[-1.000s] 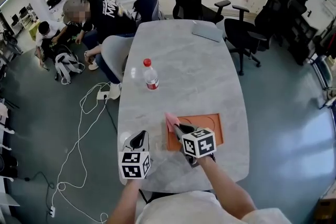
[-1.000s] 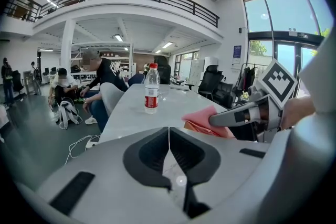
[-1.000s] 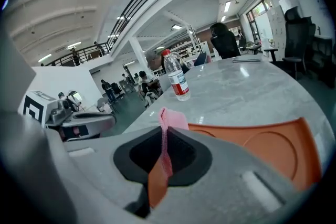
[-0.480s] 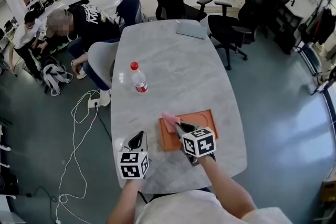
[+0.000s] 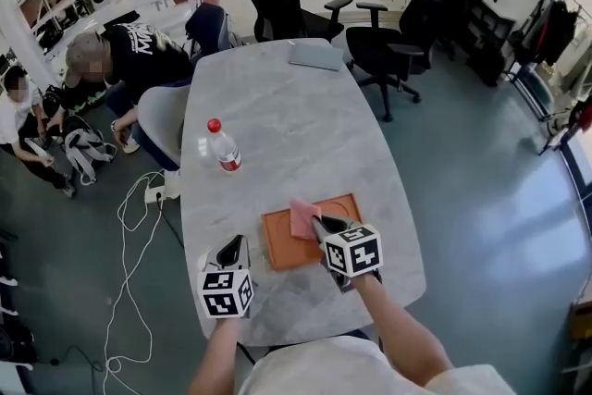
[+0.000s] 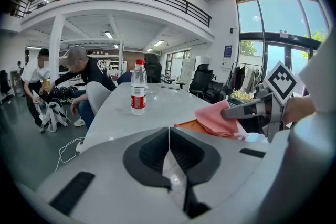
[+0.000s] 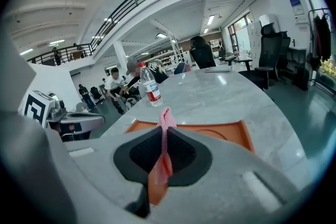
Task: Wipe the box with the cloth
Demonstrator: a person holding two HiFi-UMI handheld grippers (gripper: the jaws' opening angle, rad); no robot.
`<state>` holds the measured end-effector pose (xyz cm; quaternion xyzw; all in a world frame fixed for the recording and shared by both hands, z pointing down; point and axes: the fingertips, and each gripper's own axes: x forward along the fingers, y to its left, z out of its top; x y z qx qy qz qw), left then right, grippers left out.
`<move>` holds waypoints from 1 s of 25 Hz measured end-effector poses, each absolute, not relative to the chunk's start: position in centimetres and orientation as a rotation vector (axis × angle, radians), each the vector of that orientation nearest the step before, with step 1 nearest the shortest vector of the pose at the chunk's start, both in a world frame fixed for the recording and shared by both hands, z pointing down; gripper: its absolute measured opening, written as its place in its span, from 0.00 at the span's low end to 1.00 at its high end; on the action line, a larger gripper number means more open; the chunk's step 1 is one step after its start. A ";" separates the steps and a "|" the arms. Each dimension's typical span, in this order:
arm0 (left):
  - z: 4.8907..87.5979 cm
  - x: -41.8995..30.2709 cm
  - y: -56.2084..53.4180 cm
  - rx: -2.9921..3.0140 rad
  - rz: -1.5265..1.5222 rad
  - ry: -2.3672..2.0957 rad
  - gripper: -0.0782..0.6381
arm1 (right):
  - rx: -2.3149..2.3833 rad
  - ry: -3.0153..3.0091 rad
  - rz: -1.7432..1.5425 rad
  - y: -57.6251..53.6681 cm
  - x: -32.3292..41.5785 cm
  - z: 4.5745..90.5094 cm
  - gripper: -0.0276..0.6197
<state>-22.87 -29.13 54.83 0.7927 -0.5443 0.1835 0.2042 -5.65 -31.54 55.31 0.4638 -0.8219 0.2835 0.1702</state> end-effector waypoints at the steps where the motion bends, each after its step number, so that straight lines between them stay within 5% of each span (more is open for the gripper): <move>1: 54.8 -22.7 -29.1 2.213 0.513 -1.516 0.13 | 1.328 -2.330 0.804 -31.5 -5.2 55.3 0.07; 25: 54.7 -19.0 -28.1 2.245 0.536 -1.481 0.13 | 1.587 -2.205 0.843 -31.0 5.7 54.7 0.06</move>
